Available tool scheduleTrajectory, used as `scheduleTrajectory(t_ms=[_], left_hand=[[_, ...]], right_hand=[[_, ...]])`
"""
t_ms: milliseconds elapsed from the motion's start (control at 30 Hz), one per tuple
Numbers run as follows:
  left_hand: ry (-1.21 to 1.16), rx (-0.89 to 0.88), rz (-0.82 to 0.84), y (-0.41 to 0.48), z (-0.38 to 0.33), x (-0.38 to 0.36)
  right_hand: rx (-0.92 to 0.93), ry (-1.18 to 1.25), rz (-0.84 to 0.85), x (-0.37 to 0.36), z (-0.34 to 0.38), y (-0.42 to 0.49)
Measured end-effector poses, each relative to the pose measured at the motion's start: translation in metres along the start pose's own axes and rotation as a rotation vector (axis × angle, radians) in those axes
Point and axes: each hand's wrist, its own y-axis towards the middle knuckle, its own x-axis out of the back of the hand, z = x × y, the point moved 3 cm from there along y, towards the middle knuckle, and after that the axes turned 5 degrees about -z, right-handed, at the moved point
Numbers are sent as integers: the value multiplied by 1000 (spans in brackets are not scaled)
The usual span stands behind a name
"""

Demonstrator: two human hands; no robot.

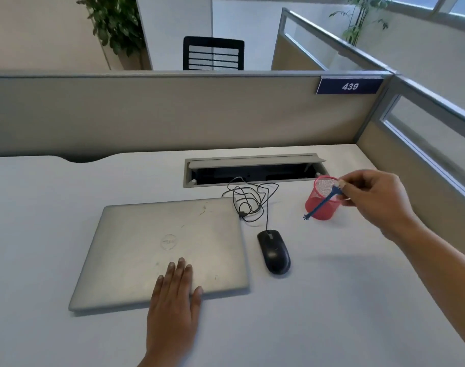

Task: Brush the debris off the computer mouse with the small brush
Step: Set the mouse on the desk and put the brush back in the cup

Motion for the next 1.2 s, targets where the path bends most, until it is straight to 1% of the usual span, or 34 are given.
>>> scheduleTrajectory(t_ms=[67,133,233,333,467,567,633,700,900,1000,1200], left_hand=[[-20,1,-33,2,1,-1],[-29,-9,-62,6,2,-2],[-18,-9,-35,7,5,-8],[-25,-7,0,10,7,-11],[-92,-72,-1,18,3,-9],[-166,-117,-50,25,-2,-4],[-181,-125,-53,27,-4,-6],[-196,-122,-102,29,-7,-5],[-69,-122,-223,28,-7,-15],[-65,-102,-244,28,-4,-18],[-94,-74,-229,22,1,-18]], right_hand=[[38,-100,-79,11,1,33],[64,-186,-101,16,-2,62],[42,-309,-62,7,-17,95],[-44,-375,-42,-8,-40,115],[-138,-447,21,-25,-68,125],[-153,-477,76,-35,-78,130],[-142,-499,113,-38,-79,132],[-137,-525,143,-41,-81,132],[-140,-528,187,-42,-84,131],[-106,-529,155,-38,-84,130],[-133,-514,17,-15,-81,111]])
